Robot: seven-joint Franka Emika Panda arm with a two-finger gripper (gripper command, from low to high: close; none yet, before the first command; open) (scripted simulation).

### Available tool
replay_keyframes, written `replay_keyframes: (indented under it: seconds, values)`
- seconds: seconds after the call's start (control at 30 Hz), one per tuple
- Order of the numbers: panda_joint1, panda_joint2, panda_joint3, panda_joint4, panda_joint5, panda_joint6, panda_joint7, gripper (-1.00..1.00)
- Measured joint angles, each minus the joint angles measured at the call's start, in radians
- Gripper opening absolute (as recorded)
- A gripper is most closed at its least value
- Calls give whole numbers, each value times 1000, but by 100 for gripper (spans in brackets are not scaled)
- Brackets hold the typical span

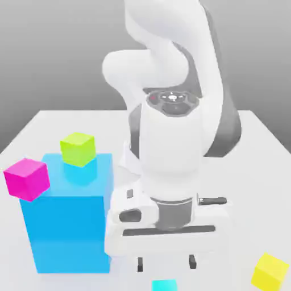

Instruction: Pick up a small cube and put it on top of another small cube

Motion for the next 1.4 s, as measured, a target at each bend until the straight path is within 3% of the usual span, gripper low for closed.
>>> replay_keyframes:
  seconds: [0.1, 0.13, 0.4, 0.73, 1.33, 1.4]
  values:
    - [5, 109, -5, 22, -5, 80, 3, 0]
    - [6, 129, -6, 26, -6, 96, 4, -100]
    - [4, 102, -4, 20, -6, 75, 4, -100]
    - [-46, -218, -65, -19, 32, -229, 42, -100]
    - [-280, -871, -171, -177, 41, -743, 289, -100]
    - [-314, -942, -156, -231, 14, -744, 343, -100]
